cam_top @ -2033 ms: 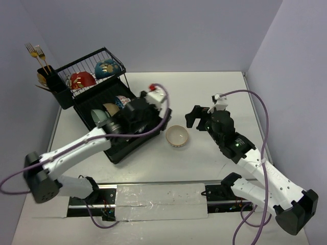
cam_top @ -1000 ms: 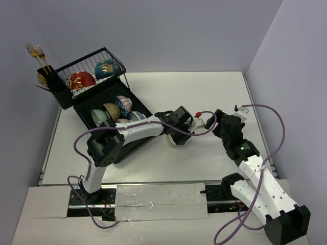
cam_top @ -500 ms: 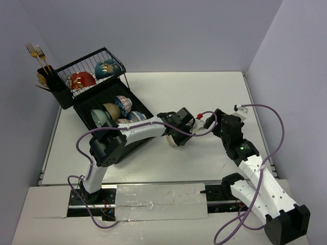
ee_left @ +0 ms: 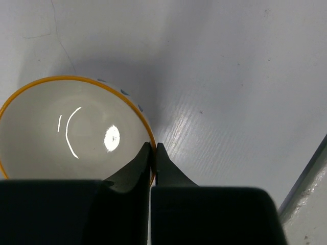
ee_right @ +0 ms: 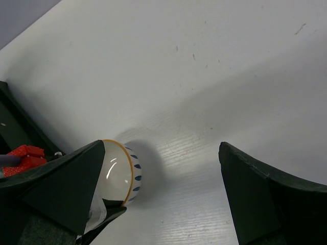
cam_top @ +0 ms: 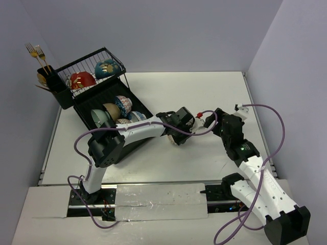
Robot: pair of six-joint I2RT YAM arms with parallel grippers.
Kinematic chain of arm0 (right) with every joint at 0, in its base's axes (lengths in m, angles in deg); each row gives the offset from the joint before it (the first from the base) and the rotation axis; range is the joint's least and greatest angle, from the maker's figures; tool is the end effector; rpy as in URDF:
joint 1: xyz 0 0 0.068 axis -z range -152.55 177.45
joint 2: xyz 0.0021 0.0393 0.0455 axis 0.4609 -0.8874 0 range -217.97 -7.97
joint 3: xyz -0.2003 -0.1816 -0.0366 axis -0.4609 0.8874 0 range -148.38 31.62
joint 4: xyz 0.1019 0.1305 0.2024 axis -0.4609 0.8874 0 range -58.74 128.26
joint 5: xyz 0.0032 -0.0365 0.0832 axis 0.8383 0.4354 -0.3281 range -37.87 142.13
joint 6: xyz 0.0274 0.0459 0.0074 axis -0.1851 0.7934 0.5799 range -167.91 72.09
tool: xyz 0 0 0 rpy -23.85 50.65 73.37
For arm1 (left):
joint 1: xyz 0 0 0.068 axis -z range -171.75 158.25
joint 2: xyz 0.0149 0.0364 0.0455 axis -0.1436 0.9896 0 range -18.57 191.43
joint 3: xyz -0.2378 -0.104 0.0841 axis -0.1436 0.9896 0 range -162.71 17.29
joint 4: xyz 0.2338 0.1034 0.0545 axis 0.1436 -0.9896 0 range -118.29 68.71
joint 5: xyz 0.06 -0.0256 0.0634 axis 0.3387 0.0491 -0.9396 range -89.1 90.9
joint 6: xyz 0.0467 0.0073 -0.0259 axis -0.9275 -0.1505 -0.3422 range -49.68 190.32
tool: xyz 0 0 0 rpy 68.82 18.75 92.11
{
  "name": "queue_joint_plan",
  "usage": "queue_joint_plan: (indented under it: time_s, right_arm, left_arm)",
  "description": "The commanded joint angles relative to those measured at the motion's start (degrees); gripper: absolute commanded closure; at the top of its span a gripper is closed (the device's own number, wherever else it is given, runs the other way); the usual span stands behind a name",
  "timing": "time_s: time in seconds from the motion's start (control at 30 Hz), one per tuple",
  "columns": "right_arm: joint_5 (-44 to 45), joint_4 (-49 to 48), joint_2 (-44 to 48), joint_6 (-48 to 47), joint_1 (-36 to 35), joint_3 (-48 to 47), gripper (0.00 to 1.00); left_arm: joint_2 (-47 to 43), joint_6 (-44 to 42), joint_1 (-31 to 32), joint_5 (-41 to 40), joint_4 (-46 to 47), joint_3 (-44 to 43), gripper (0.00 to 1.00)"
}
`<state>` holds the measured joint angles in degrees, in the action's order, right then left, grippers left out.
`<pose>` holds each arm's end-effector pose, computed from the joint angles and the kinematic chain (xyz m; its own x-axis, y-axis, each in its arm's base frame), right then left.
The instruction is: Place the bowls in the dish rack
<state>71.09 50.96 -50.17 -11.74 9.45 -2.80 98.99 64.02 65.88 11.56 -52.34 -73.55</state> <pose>0.1660 0.0418 0.2674 -0.3650 0.4682 -0.8047 0.2445 0.8822 0.4024 0.2332 -0.3803 0.1988 -0.3533 0.7586 -0.5474 0.9272 0.3618 -0.0970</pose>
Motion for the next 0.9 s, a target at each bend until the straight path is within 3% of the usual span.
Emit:
queue_joint_plan:
  time_s: [0.0, 0.27, 0.33, 0.6, 0.87]
  right_arm:
    - [-0.8, -1.7, 1.6, -0.6, 0.0, 0.2, 0.0]
    - [-0.9, -2.1, 3.5, -0.7, -0.1, 0.0, 0.0]
    - [-1.2, -2.3, 3.5, -0.8, 0.0, 0.0, 0.0]
    - [-2.8, -3.1, 3.7, -0.9, 0.0, -0.3, 0.0]
    - [-5.7, -4.9, 2.4, -1.1, 0.0, -0.7, 0.0]
  left_arm:
    - [-6.0, 2.3, 0.6, 2.4, 3.6, 0.8, 1.0]
    - [-20.1, 5.8, 0.1, 1.9, 10.4, 5.5, 1.0]
    - [-24.7, 10.1, -0.9, 2.4, 13.1, 7.7, 1.0]
    - [-43.4, 23.6, -7.8, 3.6, 29.6, 26.8, 1.0]
    - [-66.6, 39.7, -17.2, -8.5, 40.6, 48.5, 1.0]
